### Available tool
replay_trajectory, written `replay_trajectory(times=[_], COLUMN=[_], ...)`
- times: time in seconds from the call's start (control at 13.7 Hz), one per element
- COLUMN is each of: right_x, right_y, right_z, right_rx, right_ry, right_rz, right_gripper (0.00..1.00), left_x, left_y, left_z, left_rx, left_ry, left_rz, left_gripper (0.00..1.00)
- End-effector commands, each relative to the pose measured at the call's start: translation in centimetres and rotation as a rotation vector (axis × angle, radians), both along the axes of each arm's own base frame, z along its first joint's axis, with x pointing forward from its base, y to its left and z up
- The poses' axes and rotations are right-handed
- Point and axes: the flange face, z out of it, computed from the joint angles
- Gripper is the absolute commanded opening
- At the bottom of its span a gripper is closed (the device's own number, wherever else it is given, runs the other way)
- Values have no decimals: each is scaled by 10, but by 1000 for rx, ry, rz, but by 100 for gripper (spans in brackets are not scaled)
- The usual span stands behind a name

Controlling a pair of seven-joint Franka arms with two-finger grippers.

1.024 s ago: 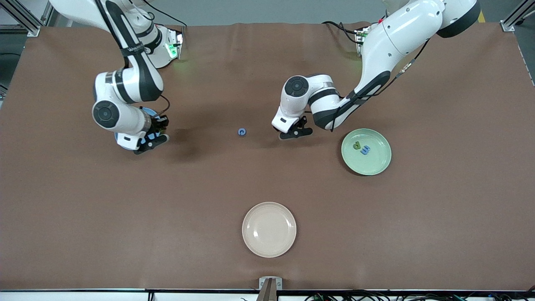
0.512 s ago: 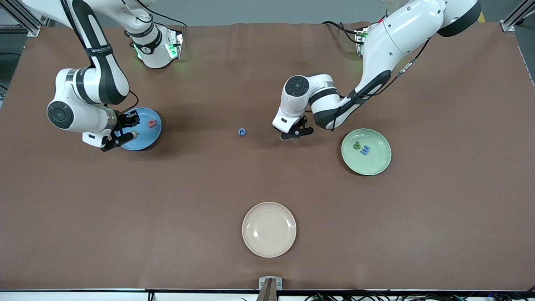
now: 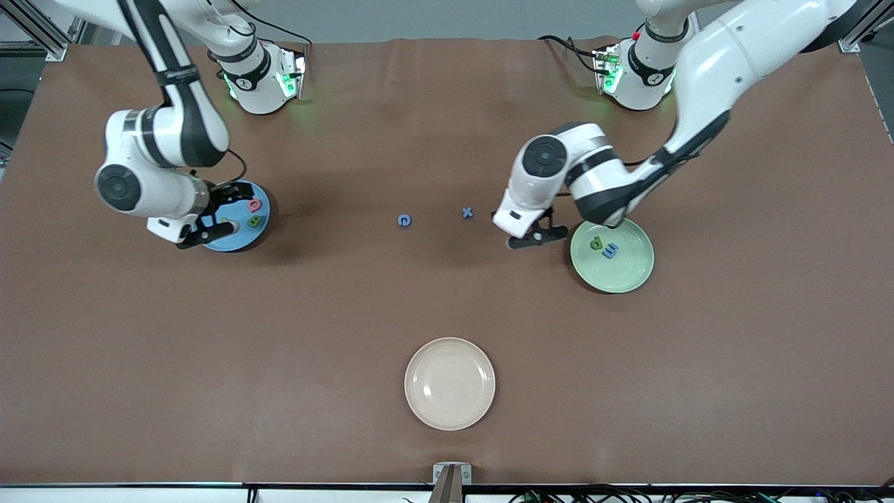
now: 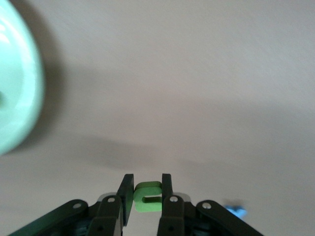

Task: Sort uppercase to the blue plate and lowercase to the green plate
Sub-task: 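Drop the B on the blue plate while the left gripper drops the u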

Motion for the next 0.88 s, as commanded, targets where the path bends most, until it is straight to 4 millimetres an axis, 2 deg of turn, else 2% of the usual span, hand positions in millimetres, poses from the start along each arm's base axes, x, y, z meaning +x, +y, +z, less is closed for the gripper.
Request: replay_trajectory(times=[0.0, 0.07, 0.22, 0.29, 0.44, 0.66, 0.8], right_x=[-21, -19, -29, -26, -34, -36, -33], right_y=[83, 99, 157, 174, 234, 304, 324], right_z=[17, 21, 27, 24, 18, 5, -7], right_rx=[-96, -101, -90, -109, -148, -169, -140], right_ry=[-47, -67, -112, -131, -139, -192, -232], right_rz=[-112, -180, -217, -282, -336, -401, -395], right_gripper=[100, 100, 100, 100, 100, 100, 100], left_x=[11, 17, 31, 35, 37, 37, 36], left_y=[40, 58, 93, 112, 144, 187, 203], left_z=[9, 12, 17, 16, 9, -4, -13], left_rx=[34, 45, 42, 39, 42, 51, 47], left_ry=[30, 45, 62, 69, 80, 79, 53], left_rz=[-68, -94, -143, -155, -172, -204, -211], left_gripper=[15, 15, 16, 16, 16, 16, 16])
